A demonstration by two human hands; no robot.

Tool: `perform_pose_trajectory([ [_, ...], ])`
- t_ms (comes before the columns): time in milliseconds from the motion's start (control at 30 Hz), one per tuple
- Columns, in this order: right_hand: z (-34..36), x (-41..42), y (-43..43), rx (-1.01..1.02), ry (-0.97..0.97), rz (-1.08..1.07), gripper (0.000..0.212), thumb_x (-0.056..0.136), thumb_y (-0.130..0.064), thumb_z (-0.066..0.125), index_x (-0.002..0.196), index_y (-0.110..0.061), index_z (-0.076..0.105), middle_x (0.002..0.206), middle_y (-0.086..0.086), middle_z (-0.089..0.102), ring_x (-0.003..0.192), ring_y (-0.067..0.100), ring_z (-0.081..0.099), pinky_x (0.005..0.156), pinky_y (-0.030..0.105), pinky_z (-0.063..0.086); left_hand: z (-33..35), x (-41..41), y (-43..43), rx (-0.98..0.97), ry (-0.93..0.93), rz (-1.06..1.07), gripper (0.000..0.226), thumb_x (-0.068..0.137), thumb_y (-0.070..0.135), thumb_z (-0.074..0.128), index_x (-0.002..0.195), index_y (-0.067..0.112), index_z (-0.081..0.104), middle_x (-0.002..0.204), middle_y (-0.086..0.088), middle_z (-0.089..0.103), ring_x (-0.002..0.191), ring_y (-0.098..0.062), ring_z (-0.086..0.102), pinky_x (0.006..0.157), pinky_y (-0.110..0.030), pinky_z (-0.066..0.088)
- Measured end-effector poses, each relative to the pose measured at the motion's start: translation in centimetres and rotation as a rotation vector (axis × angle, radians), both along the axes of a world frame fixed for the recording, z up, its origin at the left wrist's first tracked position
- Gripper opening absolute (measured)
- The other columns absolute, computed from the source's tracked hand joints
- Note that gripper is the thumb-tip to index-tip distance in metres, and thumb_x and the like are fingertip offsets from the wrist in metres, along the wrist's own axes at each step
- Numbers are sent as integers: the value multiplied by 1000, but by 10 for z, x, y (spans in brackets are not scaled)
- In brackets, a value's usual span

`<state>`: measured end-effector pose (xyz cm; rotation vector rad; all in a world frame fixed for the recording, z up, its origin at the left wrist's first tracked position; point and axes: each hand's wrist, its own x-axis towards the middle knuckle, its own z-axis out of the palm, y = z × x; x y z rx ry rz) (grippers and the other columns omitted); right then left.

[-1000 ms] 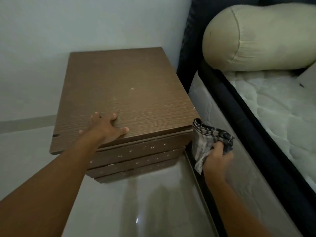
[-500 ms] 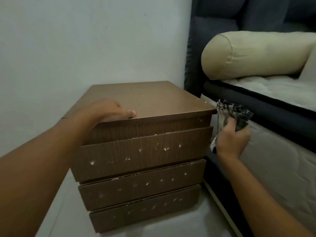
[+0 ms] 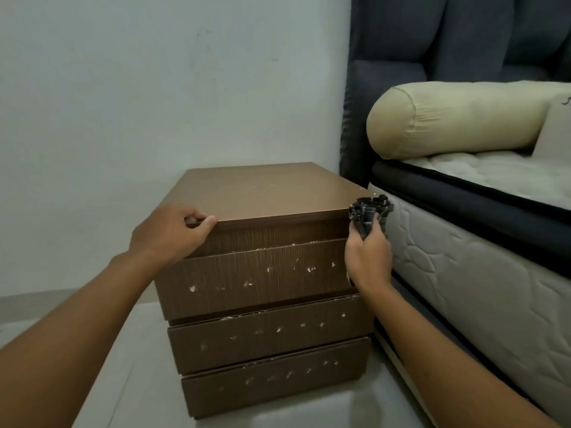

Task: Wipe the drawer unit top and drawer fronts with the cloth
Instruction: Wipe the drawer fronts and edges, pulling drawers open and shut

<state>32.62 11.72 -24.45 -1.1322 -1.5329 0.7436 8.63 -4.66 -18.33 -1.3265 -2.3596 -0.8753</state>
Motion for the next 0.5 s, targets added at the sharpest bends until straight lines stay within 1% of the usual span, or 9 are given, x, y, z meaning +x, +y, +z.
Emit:
perform_pose_trajectory([
  [100,-3,-23,-28,-2,-57,69,71,87,-50,37,151,-24,22,123,10,64,110,28,60,98,51,47,-6,-4,-14,42,39,34,35,90,50,56,110,25,70,105,4,66,90,-11,52,69,-30,44],
  [167,-1,-38,-47,14,-92,123,75,89,-48,38,154,-22,12,137,10,55,116,27,57,102,50,44,-11,-8,-24,63,46,81,36,91,48,55,114,25,69,108,3,64,91,-12,51,68,-30,44],
  [200,-2,-46,-54,31,-111,147,74,92,-45,40,154,-19,10,145,10,48,122,27,53,106,47,41,-13,-12,-29,79,33,96,36,91,47,56,115,24,69,109,2,64,92,-13,53,68,-31,46],
  [233,-2,-54,-63,42,-138,162,72,96,-41,43,155,-17,10,151,10,40,126,26,50,108,42,38,-16,-16,-33,100,16,100,37,91,45,57,117,22,68,111,1,64,94,-15,55,71,-32,48],
  [267,-3,-61,-69,63,-166,179,71,98,-36,46,155,-15,10,155,9,34,128,25,47,107,37,37,-18,-20,-38,126,-7,100,37,91,42,58,118,19,68,114,-2,64,98,-17,57,75,-33,49],
  [300,-4,-67,-77,82,-191,201,71,98,-33,47,154,-14,9,157,9,31,128,24,48,105,35,38,-20,-21,-42,154,-25,101,37,91,39,59,120,17,67,118,-4,64,102,-19,57,79,-32,49],
  [400,-7,-79,-95,156,-238,261,71,98,-31,48,154,-16,8,159,11,24,127,25,50,103,36,42,-25,-20,-46,207,-75,91,41,92,32,60,128,13,62,128,-7,62,115,-23,56,87,-29,42],
  [500,-9,-80,-109,192,-280,289,70,98,-29,49,154,-21,8,161,9,20,135,25,43,108,40,41,-30,-5,-36,261,-176,10,41,94,27,58,133,14,59,130,-5,63,120,-22,57,91,-26,40],
])
